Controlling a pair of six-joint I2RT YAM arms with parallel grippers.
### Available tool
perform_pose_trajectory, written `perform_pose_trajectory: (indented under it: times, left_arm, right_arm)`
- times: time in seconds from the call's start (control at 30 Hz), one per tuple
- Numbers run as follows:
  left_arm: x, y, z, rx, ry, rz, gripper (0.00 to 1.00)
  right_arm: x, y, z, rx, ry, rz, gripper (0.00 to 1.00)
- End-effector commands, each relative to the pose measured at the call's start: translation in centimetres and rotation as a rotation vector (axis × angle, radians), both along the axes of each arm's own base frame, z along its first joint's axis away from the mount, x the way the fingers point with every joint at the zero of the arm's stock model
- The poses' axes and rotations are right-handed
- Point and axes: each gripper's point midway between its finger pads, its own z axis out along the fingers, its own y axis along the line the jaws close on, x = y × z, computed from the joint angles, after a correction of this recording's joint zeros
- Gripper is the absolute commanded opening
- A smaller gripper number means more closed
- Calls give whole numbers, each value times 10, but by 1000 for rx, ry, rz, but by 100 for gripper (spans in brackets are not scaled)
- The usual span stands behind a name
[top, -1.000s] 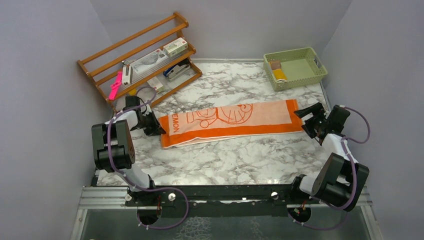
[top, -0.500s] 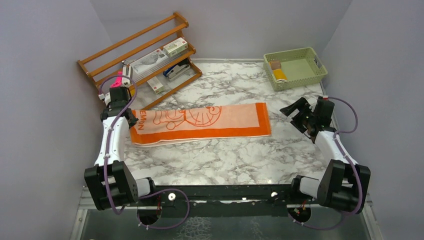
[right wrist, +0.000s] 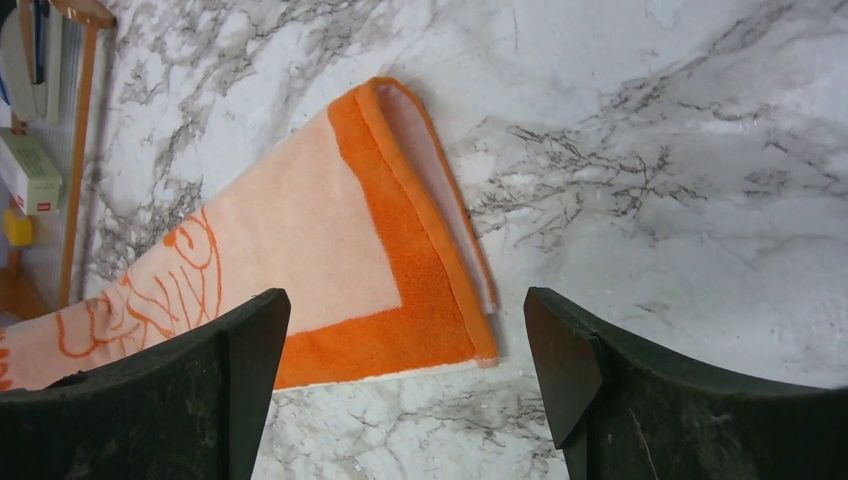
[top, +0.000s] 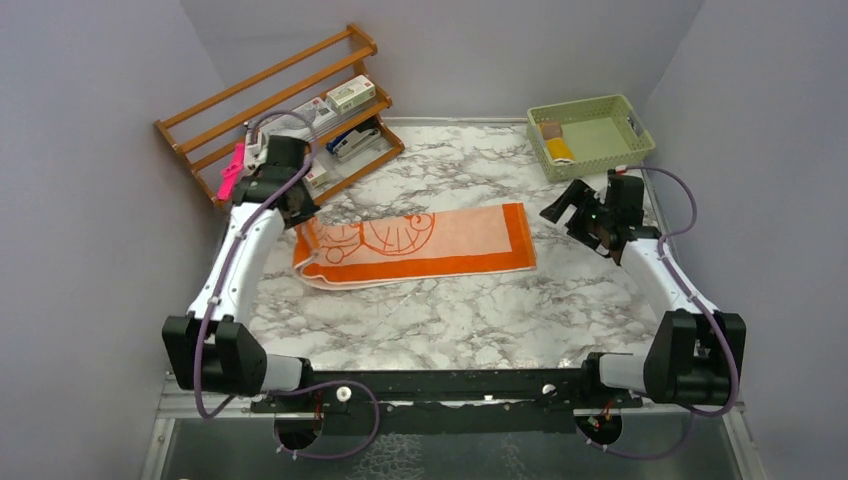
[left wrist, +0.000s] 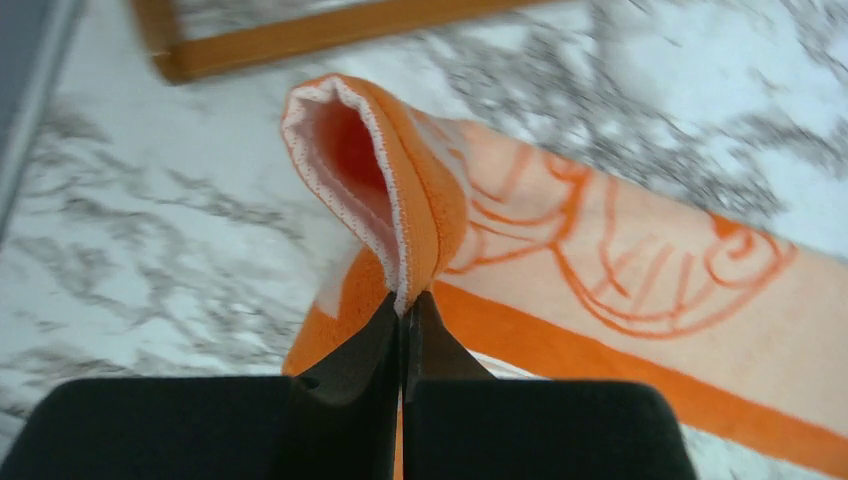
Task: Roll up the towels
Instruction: Fold the towel at the center of the board.
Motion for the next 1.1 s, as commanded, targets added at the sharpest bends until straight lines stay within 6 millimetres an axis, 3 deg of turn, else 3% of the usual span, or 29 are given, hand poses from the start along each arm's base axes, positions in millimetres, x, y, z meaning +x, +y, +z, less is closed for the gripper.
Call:
perform_pose_trajectory:
  times: [0.0,0.13,0.27,0.53,0.67,0.83,0.93,1.07]
  left_arm:
    - [21,-98,0,-127,32,-173,0]
    - [40,-167,8,-160,15,-306,0]
    - [55,-228,12,-201,-5,-424,0]
    - [79,-335,-17,-315,34,-614,0]
    - [87,-378,-31,-352,49,-682,0]
    - [91,-425,-43,-409,55,-754,0]
    - [88,-452,-47,-465,60,-793,0]
    - [78,-482,-51,-527,74,-835,0]
  right_arm:
    - [5,8,13,-93,6,65,89]
    - [3,32,33,-129,-58,155,89]
    - [0,39,58,-225,-103,176,89]
    - [-8,40,101,-260,-191,171,89]
    - [-21,55,134,-209,-355,241,89]
    - [-41,38,197,-251,-573,160,89]
    - [-40,29,206,-293,-566,125,90]
    - [-39,28,198,-297,-532,124,91]
